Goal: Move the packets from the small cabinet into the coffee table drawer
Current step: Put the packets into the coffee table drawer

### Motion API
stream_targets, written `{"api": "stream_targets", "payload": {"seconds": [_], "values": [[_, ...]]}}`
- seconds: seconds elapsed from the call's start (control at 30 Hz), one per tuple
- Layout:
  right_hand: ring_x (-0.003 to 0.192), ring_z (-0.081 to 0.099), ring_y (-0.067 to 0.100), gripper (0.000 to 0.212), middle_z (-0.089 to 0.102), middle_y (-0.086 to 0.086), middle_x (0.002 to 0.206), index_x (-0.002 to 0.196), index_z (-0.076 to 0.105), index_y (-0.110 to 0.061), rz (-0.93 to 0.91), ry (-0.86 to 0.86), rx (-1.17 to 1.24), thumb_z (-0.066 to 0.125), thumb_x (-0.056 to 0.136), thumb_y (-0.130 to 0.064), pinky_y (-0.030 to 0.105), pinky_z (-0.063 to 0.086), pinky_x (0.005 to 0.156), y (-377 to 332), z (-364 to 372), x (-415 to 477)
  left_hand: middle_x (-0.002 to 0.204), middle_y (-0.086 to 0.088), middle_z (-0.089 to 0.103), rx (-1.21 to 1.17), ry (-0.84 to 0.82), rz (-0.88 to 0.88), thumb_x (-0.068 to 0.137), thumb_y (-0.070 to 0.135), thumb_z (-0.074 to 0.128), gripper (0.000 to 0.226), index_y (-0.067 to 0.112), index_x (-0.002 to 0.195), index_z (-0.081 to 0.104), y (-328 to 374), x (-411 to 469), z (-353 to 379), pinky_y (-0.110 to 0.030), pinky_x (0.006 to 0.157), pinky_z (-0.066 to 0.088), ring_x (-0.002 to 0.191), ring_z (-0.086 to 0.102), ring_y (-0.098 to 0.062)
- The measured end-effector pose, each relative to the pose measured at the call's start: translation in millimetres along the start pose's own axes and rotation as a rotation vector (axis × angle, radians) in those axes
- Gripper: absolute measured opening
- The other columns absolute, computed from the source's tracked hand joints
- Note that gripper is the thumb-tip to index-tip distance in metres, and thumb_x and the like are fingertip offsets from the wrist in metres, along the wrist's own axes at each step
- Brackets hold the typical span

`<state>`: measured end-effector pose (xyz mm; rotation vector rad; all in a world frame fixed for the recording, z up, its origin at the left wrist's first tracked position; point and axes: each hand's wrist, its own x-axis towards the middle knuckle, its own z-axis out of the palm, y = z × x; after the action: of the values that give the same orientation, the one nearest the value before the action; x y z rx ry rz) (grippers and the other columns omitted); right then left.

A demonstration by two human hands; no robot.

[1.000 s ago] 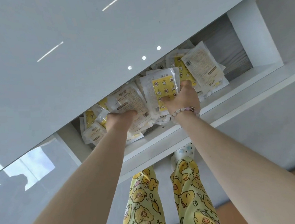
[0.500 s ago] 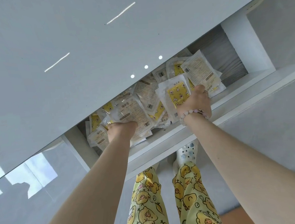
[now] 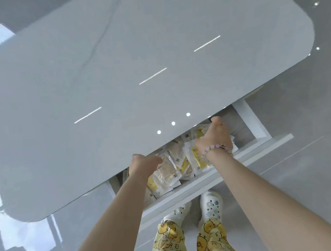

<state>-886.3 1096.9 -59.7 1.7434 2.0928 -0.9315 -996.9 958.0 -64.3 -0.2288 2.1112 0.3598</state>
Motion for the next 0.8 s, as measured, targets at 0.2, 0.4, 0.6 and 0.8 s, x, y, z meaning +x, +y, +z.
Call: {"api": "stream_targets", "payload": {"seconds": [0.2, 0.4, 0.6, 0.8], "values": [[0.123, 0.038, 0.024, 0.06, 0.04, 0.007, 0.133, 0.136, 0.032, -0.012, -0.404, 0.091, -0.256, 0.063, 0.086, -0.026, 0.029, 0.044, 0.084, -70.1, -122.3, -41.3, 0.137, -0.007, 0.041, 0.231, 0.2, 0.411, 0.083, 0.02, 0.065, 0.068, 0.01, 0.141, 0.03, 70.5, -89.9, -82.0, -0.027, 0.087, 0.039, 0.123, 0.046, -0.023], [0.12, 0.039, 0.02, 0.058, 0.038, 0.005, 0.132, 0.136, 0.029, -0.015, -0.654, 0.17, -0.479, 0.057, 0.087, -0.03, 0.027, 0.043, 0.081, -118.8, -213.0, -93.9, 0.135, -0.003, 0.037, 0.258, 0.405, 0.612, 0.085, 0.021, 0.062, 0.062, 0.016, 0.139, 0.033, 111.9, -179.2, -149.1, -0.027, 0.084, 0.039, 0.122, 0.043, -0.023], [0.123, 0.038, 0.022, 0.049, 0.037, 0.006, 0.133, 0.135, 0.034, -0.017, -0.917, 0.282, -0.612, 0.052, 0.089, -0.023, 0.03, 0.04, 0.086, -195.0, -256.2, -142.6, 0.137, -0.001, 0.035, 0.35, 0.562, 0.669, 0.084, 0.025, 0.06, 0.064, 0.021, 0.141, 0.03, 94.6, -235.4, -208.7, -0.029, 0.091, 0.039, 0.125, 0.039, -0.021], [0.119, 0.041, 0.025, 0.047, 0.041, 0.008, 0.131, 0.132, 0.04, -0.016, -1.182, 0.322, -0.585, 0.052, 0.088, -0.027, 0.032, 0.039, 0.09, -273.0, -231.9, -220.3, 0.134, -0.001, 0.04, 0.438, 0.773, 0.547, 0.086, 0.028, 0.059, 0.059, 0.021, 0.139, 0.035, 24.5, -259.9, -280.5, -0.03, 0.094, 0.035, 0.123, 0.04, -0.021]]}}
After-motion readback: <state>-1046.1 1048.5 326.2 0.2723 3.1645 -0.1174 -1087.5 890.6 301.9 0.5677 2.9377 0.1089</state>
